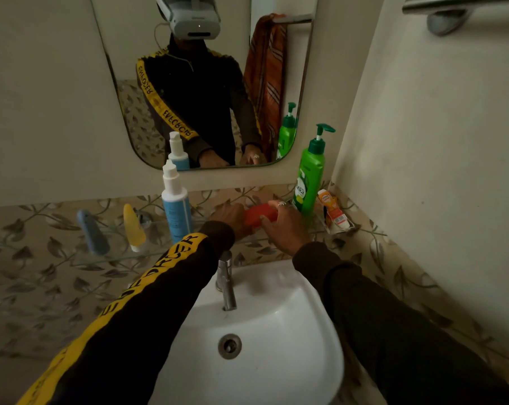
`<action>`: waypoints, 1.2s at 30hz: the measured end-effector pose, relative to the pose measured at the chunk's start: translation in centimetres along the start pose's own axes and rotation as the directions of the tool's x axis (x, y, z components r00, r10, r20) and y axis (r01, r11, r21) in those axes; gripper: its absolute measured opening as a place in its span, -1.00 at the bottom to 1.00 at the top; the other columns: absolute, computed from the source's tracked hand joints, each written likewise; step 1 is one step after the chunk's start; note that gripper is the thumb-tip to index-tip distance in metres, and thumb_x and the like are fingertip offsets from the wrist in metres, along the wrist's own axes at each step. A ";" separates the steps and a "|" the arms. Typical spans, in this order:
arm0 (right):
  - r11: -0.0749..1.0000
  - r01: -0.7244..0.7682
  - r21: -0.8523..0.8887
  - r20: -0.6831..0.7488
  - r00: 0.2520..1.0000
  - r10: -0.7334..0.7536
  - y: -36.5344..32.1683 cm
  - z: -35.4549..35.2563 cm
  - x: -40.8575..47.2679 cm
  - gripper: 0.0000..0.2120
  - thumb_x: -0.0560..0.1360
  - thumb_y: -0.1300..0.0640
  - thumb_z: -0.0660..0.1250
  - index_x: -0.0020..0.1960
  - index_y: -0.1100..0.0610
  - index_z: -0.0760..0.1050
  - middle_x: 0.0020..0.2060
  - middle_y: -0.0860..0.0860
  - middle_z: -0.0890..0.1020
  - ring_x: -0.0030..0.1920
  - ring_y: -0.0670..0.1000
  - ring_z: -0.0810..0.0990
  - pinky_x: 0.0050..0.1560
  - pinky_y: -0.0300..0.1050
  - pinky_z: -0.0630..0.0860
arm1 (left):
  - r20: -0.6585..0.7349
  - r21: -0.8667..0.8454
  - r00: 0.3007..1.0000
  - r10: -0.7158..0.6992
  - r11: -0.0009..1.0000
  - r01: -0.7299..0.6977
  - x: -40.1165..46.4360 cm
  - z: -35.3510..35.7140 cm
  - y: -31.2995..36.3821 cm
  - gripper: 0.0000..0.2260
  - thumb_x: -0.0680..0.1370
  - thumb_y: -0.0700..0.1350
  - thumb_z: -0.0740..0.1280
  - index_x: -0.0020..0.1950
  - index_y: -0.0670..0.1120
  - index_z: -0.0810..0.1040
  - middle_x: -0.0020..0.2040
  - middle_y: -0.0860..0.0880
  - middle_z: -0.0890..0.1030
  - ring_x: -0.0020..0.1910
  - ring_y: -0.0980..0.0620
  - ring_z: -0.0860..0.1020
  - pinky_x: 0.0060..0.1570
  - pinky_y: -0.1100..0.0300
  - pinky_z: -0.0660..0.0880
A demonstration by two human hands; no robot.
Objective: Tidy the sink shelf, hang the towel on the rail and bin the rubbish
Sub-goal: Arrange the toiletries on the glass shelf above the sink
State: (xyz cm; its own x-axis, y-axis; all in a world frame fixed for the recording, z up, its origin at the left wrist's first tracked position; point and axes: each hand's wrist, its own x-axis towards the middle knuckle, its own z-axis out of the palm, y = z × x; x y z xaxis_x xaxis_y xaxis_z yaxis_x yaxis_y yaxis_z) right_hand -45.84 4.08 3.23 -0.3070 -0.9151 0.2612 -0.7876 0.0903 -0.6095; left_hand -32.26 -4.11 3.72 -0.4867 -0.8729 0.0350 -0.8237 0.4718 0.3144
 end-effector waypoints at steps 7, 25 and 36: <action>1.000 -0.028 0.001 0.009 1.000 0.028 0.5 0.4 0.3 -0.54 0.57 0.05 0.35 0.42 0.21 0.44 0.28 0.18 0.59 0.29 0.15 0.55 0.31 0.04 0.49 | 0.014 0.001 1.000 0.009 1.000 -0.009 0.7 0.3 -0.3 -0.63 0.38 0.06 0.54 0.04 -0.14 0.60 -0.11 -0.11 0.60 -0.18 -0.06 0.51 -0.20 0.19 0.38; 0.992 -0.059 0.114 -0.053 0.996 0.065 -0.6 0.8 -0.2 -0.61 0.58 0.05 0.34 0.35 0.19 0.50 0.18 0.15 0.64 0.17 0.09 0.61 0.21 -0.02 0.55 | -0.130 -0.006 0.991 0.038 0.999 -0.039 -0.8 0.6 -1.5 -0.64 0.46 0.04 0.44 0.12 -0.16 0.52 0.06 -0.22 0.62 0.03 -0.22 0.57 -0.11 0.12 0.41; 0.934 -0.141 0.329 -0.138 0.971 0.195 -2.6 0.6 0.8 -0.43 0.53 -0.02 0.38 0.39 0.33 0.44 0.29 0.17 0.60 0.26 0.13 0.58 0.32 0.09 0.48 | -0.226 -0.174 0.974 0.004 0.984 -0.044 -2.2 -0.4 -1.9 -0.62 0.50 0.02 0.41 0.21 -0.15 0.45 0.10 -0.19 0.61 0.06 -0.20 0.58 -0.09 0.10 0.41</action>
State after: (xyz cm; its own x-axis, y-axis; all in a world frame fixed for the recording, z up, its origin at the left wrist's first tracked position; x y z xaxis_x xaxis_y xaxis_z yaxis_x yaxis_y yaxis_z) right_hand -43.67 2.90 4.57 -0.5259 -0.8165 0.2382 -0.5161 0.0838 -0.8524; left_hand -29.52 -3.13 3.42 -0.4112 -0.8766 0.2498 -0.7384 0.4810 0.4726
